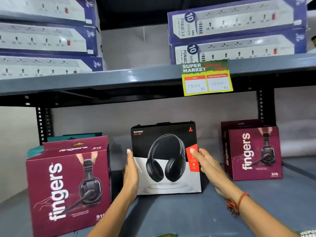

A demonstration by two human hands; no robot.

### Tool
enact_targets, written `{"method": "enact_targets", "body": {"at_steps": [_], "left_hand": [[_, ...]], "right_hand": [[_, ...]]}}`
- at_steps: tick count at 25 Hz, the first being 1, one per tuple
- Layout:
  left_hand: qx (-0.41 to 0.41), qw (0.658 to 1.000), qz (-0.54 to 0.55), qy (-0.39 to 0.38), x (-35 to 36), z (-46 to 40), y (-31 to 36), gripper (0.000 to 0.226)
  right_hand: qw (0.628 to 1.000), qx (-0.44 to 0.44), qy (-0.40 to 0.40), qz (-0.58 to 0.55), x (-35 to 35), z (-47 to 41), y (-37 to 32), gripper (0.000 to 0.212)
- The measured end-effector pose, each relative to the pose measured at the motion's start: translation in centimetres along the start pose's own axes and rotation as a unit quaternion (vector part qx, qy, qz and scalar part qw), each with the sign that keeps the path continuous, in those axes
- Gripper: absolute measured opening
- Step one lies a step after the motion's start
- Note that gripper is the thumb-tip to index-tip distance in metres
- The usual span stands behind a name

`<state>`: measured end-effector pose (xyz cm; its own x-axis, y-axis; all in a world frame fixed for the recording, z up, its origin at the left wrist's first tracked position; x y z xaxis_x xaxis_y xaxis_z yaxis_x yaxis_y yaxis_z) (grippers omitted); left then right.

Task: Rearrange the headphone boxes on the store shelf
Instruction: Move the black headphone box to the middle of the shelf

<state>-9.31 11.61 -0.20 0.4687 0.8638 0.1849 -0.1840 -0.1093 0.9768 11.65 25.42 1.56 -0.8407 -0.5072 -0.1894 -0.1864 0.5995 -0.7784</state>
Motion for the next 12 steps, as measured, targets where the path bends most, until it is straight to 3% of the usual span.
{"method": "enact_targets", "body": {"at_steps": [4,8,10,12], "left_hand": [[-0.006,1.0,-0.003,-0.009,0.2,0.1,0.2,0.124],[0.023,1.0,-0.007,-0.016,0.3,2.9,1.5,0.085],[0.105,0.994,-0.025,0.014,0.3,4.5,2.5,0.063],[0.224,0.972,-0.059,0.046,-0.1,6.7,4.1,0.058]], "right_hand": [[1.0,-0.005,0.003,-0.022,0.5,0.3,0.3,0.026],[1.0,0.008,0.016,-0.015,0.4,0.0,0.5,0.044],[0.996,-0.051,0.075,0.026,0.6,0.2,-0.5,0.065],[0.976,-0.169,0.129,0.048,1.9,0.8,-3.1,0.072]]}}
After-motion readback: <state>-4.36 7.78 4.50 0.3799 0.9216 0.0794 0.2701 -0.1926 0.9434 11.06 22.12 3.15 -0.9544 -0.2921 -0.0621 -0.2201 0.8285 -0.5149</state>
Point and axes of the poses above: each hand's wrist, its own z-axis away from the middle knuckle, its own x-axis out of the palm, y = z × x, the point moved 1 cm from there along -z, towards the middle knuckle, and after that the axes turned 13 degrees about -x, right-handed, at the moved point
